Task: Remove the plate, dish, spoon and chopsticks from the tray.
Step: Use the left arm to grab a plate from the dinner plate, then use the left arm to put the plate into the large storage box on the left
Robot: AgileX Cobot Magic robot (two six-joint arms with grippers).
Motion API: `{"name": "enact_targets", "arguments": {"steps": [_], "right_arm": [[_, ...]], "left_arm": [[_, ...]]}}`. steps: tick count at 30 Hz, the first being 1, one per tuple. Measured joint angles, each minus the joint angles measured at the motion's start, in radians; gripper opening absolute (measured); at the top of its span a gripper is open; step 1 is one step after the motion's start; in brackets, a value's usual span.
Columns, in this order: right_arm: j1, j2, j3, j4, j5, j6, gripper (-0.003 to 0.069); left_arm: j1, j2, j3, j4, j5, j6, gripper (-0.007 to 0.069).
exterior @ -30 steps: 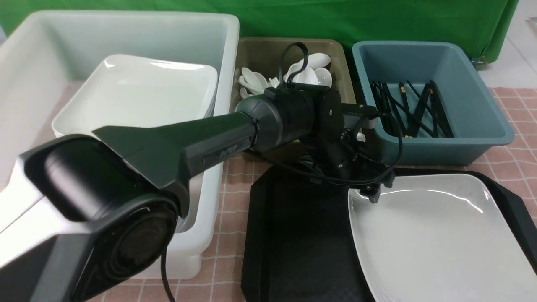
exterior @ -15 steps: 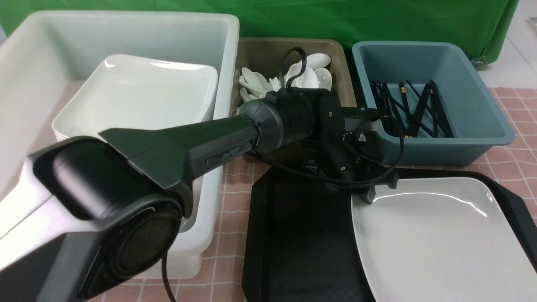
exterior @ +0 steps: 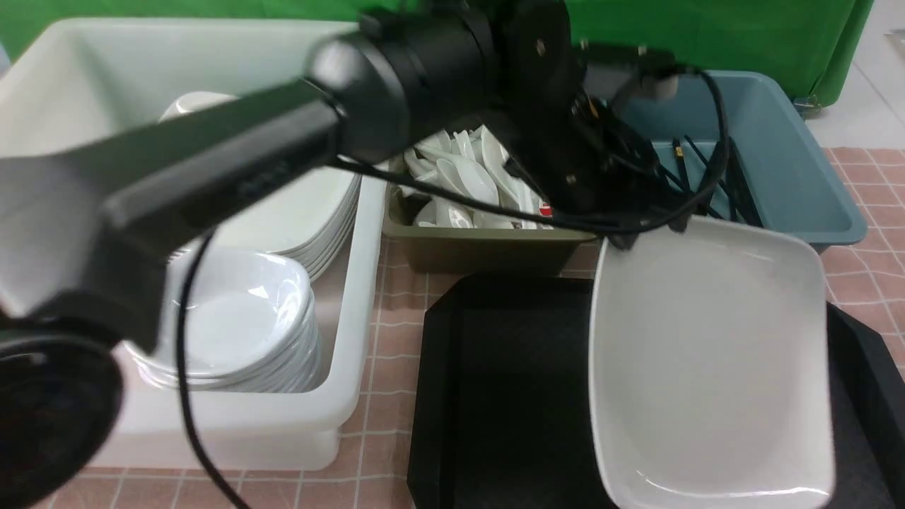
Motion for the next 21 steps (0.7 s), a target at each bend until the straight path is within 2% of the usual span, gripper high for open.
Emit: {"name": "enact_targets", "arguments": {"steps": [7, 17, 21], "right_arm": [[0.000, 0.000, 0.000, 0.000, -0.008, 0.000, 0.0030], [0.000, 0.000, -0.002, 0.004, -0.043, 0.000, 0.0030], [0.000, 0.032, -0.054, 0.041, -0.059, -0.014, 0.0030]], "left_arm": [[0.000, -0.099, 0.002, 0.059, 0.062, 0.019, 0.0011], [0.004, -0.243, 0.006, 0.117, 0.069, 0.018, 0.0012], [0.071, -0.318, 0.007, 0.140, 0.073, 0.006, 0.0012]]}}
